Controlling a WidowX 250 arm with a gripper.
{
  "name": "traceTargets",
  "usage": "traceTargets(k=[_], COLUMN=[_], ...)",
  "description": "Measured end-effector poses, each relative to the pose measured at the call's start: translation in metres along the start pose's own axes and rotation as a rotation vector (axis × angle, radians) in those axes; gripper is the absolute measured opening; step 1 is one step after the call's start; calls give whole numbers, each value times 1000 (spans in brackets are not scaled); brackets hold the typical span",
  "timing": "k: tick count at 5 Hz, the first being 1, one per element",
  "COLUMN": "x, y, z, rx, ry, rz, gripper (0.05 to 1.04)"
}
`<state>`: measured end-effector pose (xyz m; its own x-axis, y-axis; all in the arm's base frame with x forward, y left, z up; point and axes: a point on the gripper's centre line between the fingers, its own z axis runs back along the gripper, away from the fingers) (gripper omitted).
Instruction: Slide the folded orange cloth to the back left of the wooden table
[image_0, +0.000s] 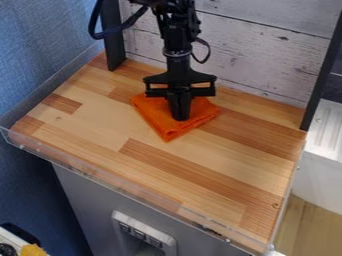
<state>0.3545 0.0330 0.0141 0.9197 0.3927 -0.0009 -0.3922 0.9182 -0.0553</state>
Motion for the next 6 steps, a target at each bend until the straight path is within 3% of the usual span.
traceTargets(k=[3,6], x=[6,3], y=[45,84], z=[1,2], rx=[21,65], ry=[3,-11], rz=[-293,-428], gripper=[59,82])
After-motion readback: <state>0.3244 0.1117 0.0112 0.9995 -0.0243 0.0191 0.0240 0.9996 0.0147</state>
